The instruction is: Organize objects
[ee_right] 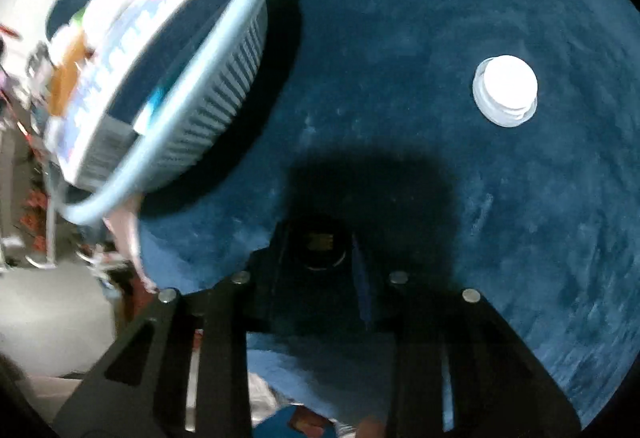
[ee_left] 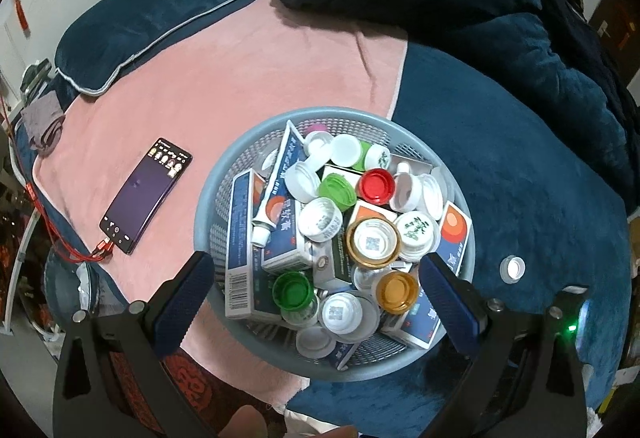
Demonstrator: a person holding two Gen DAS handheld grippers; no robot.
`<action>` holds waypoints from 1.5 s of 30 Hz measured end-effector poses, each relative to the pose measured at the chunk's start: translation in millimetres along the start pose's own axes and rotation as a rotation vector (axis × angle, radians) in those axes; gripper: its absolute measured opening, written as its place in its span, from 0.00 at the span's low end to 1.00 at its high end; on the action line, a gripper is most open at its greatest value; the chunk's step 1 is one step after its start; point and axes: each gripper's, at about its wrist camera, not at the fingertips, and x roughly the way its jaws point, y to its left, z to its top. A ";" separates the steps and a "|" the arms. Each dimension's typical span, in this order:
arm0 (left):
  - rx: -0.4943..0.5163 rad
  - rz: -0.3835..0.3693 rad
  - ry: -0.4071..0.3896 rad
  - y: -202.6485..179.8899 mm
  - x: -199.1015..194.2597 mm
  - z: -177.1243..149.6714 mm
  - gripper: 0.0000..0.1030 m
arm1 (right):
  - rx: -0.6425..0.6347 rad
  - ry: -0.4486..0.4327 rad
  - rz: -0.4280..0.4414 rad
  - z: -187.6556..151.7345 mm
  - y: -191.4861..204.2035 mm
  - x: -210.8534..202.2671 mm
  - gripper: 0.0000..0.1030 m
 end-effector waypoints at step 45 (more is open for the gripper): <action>0.046 0.053 0.015 -10.8 4.8 -5.0 0.99 | 0.192 -0.279 0.210 43.0 14.2 -85.6 1.00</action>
